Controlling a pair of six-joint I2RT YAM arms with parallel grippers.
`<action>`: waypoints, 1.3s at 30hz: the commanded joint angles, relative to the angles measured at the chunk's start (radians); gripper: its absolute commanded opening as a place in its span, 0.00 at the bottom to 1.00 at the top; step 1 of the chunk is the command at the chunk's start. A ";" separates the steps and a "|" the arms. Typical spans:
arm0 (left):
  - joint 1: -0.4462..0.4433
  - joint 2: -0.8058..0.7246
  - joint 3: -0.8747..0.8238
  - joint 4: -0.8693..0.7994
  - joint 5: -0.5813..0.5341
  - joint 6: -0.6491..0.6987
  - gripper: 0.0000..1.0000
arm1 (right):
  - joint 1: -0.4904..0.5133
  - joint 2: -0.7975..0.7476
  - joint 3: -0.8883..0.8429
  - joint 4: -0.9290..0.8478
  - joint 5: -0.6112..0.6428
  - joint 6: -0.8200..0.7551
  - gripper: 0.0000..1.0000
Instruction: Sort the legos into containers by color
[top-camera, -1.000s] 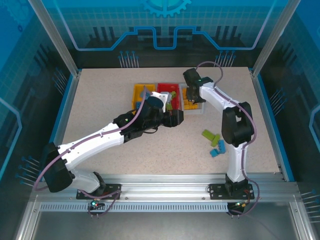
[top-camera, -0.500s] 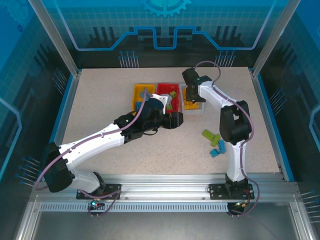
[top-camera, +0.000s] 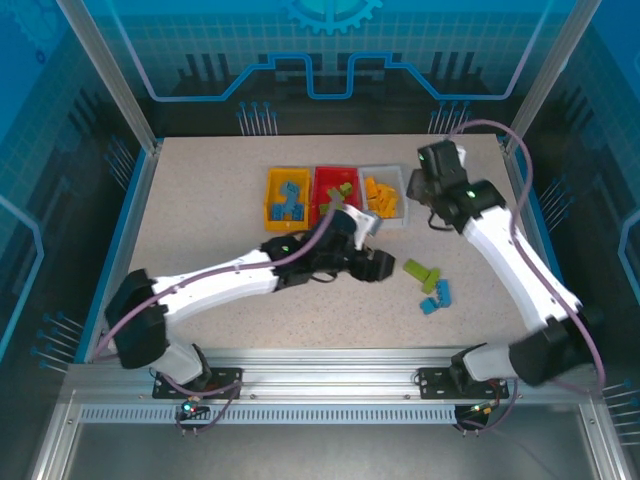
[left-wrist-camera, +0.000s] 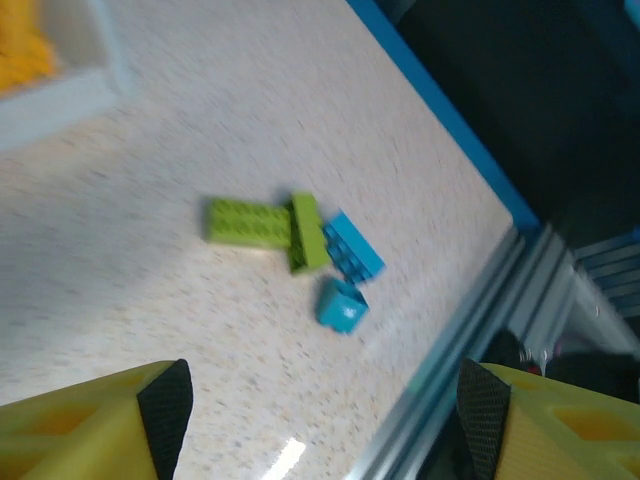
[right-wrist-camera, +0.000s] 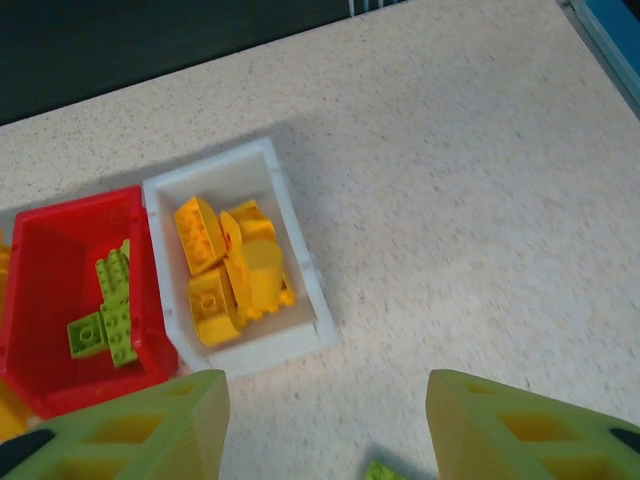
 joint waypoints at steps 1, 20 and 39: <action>-0.072 0.124 0.073 0.002 0.068 0.154 0.75 | -0.020 -0.171 -0.109 -0.076 -0.053 0.071 0.60; -0.192 0.612 0.387 -0.011 -0.088 0.323 0.81 | -0.024 -0.771 -0.239 -0.244 -0.226 0.113 0.84; -0.205 0.798 0.571 -0.078 -0.176 0.396 0.56 | -0.024 -0.763 -0.259 -0.233 -0.229 0.139 0.84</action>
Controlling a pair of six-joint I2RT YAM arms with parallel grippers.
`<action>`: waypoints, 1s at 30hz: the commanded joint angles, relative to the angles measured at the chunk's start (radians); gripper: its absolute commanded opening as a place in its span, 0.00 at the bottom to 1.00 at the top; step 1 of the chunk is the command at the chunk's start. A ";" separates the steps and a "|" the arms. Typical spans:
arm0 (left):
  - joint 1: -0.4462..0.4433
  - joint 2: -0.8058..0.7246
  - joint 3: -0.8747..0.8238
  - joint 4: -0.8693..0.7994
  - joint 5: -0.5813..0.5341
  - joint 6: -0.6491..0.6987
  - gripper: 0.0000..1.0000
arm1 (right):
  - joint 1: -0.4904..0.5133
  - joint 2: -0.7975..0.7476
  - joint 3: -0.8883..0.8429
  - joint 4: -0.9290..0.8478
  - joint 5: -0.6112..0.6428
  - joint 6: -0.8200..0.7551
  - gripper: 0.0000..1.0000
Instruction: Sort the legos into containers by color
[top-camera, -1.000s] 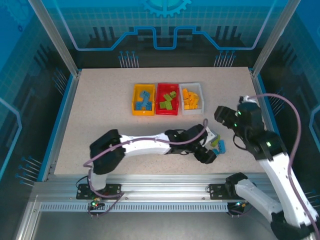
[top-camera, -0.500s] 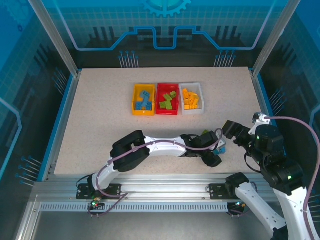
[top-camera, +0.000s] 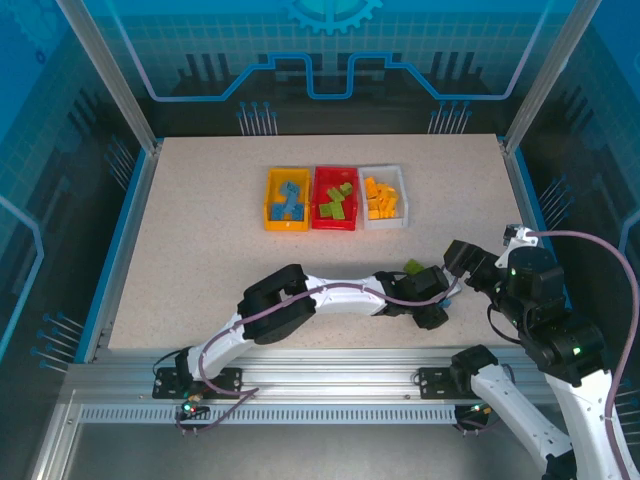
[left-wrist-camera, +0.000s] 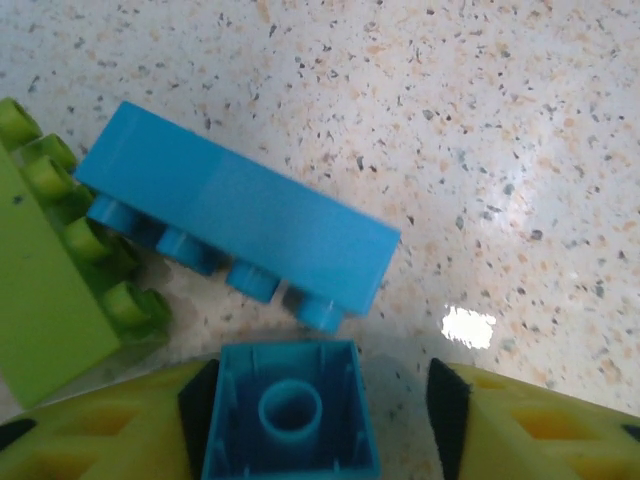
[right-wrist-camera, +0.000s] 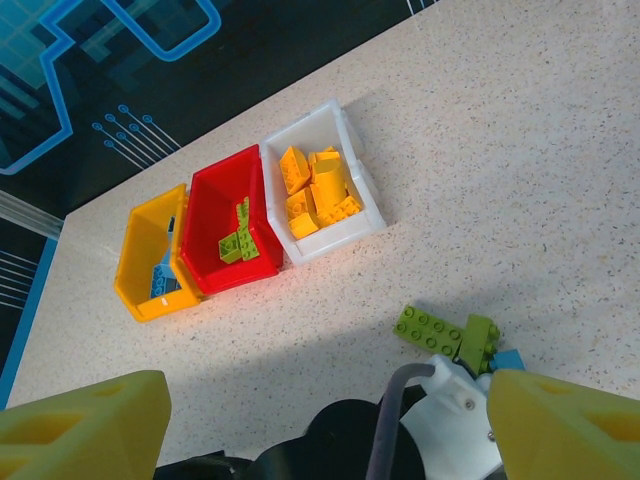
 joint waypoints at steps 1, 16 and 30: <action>-0.008 0.046 0.043 -0.052 -0.021 0.029 0.52 | -0.010 -0.010 0.000 -0.010 -0.014 0.016 0.84; 0.000 -0.195 -0.211 0.066 -0.059 -0.049 0.19 | -0.010 0.011 0.010 -0.009 -0.014 -0.003 0.80; 0.318 -0.712 -0.538 -0.106 -0.094 -0.267 0.21 | 0.012 0.244 0.015 0.177 -0.337 -0.154 0.78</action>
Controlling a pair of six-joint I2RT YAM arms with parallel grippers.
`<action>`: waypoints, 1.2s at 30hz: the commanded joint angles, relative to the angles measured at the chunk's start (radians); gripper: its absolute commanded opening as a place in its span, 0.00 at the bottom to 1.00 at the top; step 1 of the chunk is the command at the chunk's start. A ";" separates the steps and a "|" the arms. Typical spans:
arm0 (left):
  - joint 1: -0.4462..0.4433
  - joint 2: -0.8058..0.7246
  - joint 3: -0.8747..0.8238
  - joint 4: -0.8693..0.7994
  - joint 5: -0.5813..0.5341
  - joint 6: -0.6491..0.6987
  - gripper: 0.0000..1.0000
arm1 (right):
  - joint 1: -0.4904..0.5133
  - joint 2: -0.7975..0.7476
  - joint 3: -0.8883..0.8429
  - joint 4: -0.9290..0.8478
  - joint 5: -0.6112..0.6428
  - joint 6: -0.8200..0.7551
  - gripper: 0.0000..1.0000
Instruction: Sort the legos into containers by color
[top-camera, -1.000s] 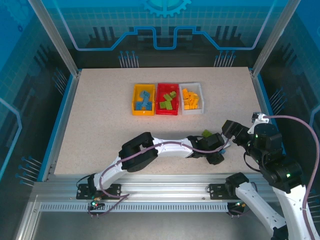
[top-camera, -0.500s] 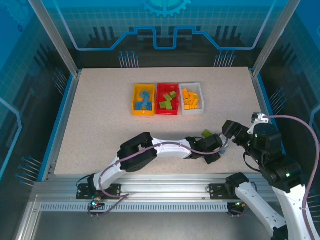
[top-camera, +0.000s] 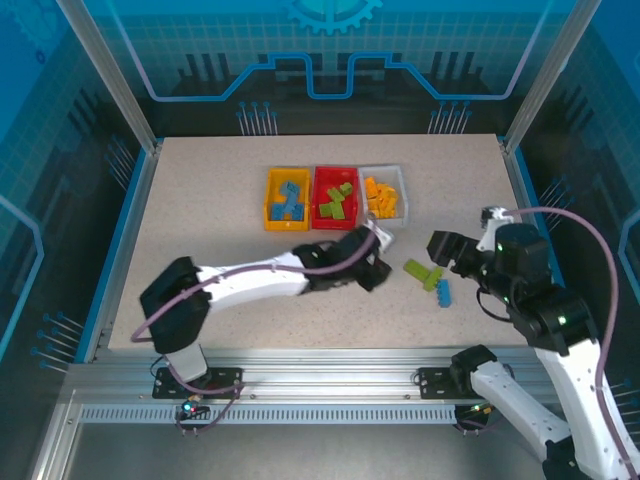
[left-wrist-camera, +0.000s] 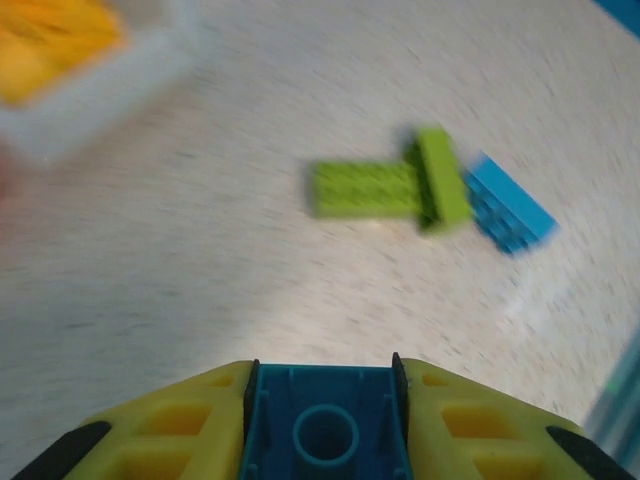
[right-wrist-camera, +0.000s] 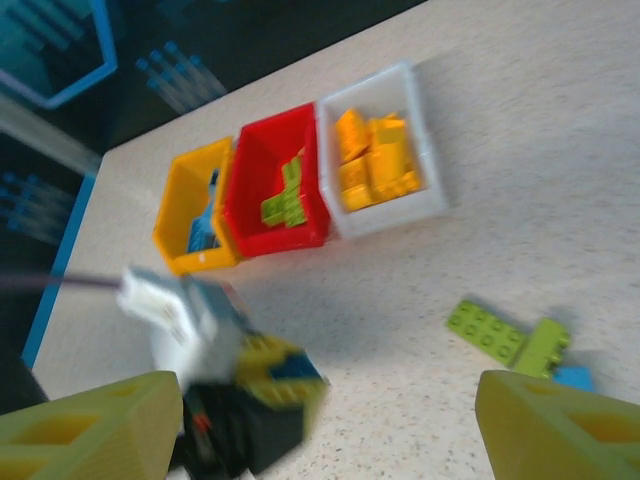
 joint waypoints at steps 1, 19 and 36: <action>0.134 -0.070 -0.018 -0.118 -0.020 -0.067 0.21 | 0.036 0.111 -0.026 0.113 -0.155 -0.070 0.78; 0.595 0.316 0.428 -0.361 -0.132 -0.047 0.22 | 0.433 0.578 0.065 0.638 -0.061 -0.124 0.77; 0.613 0.459 0.580 -0.438 -0.156 -0.047 0.51 | 0.388 0.531 -0.019 0.611 -0.031 -0.069 0.79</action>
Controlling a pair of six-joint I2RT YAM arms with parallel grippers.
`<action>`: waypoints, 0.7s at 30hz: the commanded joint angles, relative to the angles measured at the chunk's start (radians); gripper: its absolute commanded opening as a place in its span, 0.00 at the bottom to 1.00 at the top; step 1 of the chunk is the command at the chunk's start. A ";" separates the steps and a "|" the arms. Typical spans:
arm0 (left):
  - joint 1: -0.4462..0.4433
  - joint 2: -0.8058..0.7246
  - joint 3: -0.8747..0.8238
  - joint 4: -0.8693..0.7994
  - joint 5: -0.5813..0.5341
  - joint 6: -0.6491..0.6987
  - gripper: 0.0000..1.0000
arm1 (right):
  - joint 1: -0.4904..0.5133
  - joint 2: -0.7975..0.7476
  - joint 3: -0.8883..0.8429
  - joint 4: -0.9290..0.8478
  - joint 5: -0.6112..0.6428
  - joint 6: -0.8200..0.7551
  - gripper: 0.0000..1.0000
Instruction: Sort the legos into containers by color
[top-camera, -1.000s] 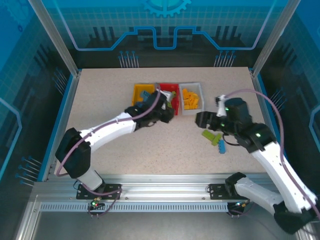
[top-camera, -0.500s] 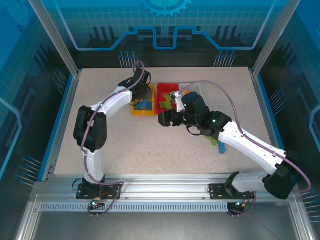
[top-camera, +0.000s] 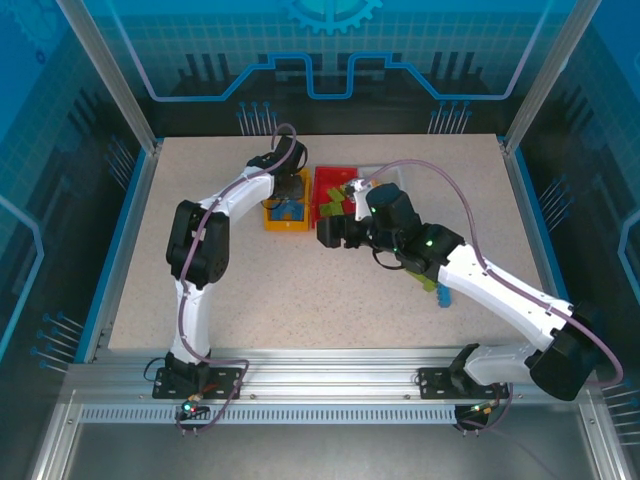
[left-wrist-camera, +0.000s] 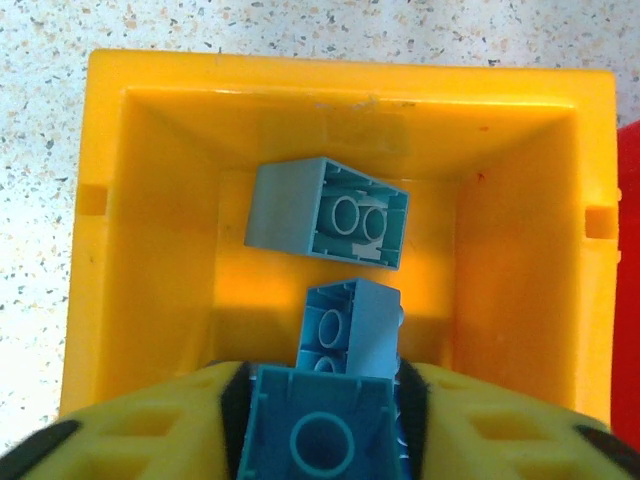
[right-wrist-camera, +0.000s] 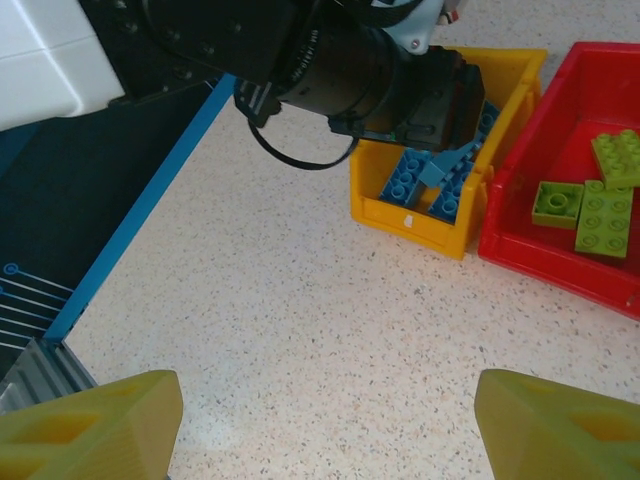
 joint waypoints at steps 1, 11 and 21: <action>0.004 -0.021 0.034 -0.031 -0.010 0.000 0.52 | -0.027 -0.038 -0.024 -0.009 0.026 0.021 0.79; -0.048 -0.171 -0.003 -0.004 0.005 -0.001 0.61 | -0.187 -0.147 -0.135 -0.216 0.120 0.112 0.74; -0.157 -0.435 -0.186 0.073 0.116 -0.063 0.63 | -0.293 -0.015 -0.123 -0.496 0.248 0.005 0.76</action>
